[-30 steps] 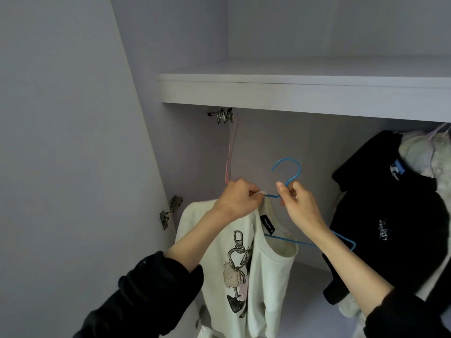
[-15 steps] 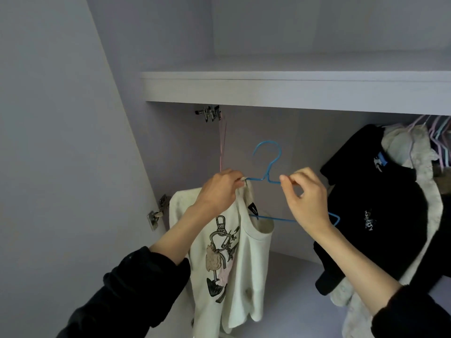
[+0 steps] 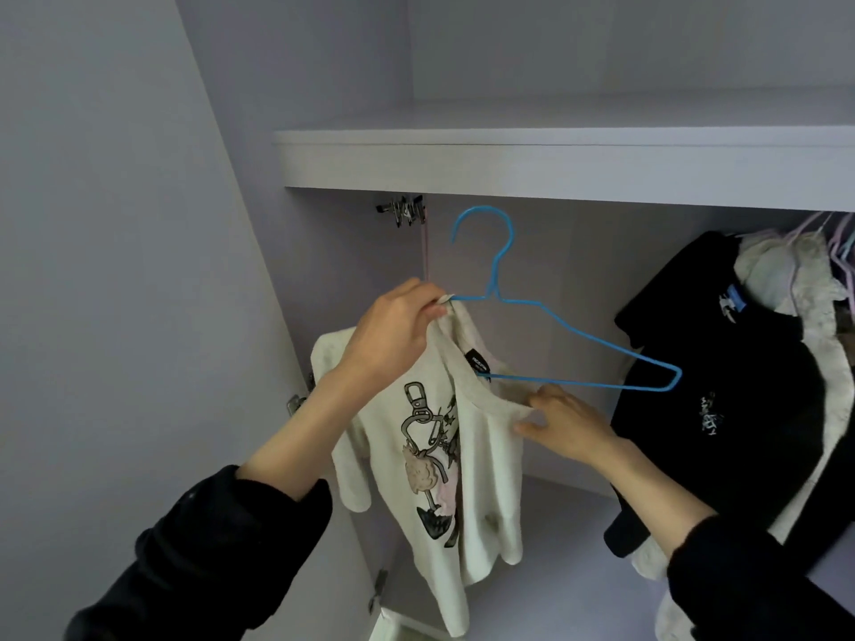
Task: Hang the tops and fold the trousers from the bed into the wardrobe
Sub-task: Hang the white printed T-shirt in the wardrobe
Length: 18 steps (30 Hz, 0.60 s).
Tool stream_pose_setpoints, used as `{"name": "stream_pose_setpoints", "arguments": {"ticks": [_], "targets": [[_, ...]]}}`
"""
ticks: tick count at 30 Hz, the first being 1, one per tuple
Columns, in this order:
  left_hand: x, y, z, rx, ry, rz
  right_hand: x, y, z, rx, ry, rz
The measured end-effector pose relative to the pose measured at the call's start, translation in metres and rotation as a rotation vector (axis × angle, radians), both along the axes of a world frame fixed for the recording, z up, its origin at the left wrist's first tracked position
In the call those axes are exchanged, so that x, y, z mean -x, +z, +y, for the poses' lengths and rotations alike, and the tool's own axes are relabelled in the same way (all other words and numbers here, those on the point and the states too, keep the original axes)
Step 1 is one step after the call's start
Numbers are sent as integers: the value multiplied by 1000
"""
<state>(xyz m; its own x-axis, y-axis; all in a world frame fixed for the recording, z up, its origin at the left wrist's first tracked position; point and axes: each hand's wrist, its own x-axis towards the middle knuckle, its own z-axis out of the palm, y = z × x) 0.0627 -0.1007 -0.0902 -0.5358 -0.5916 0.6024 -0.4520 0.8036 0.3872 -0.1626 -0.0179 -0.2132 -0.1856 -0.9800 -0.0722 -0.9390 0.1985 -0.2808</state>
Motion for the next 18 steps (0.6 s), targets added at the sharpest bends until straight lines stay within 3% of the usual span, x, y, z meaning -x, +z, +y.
{"name": "stream_pose_setpoints", "arguments": {"ticks": [10,15,18], "targets": [[-29,-37,-29,-68,125,-206,67,30,44,101,-119,53],[-13,-37,-21,-24,145,-241,62,51,45,165,-34,209],[2,-41,-9,-17,111,-225,46,64,40,315,131,369]]}}
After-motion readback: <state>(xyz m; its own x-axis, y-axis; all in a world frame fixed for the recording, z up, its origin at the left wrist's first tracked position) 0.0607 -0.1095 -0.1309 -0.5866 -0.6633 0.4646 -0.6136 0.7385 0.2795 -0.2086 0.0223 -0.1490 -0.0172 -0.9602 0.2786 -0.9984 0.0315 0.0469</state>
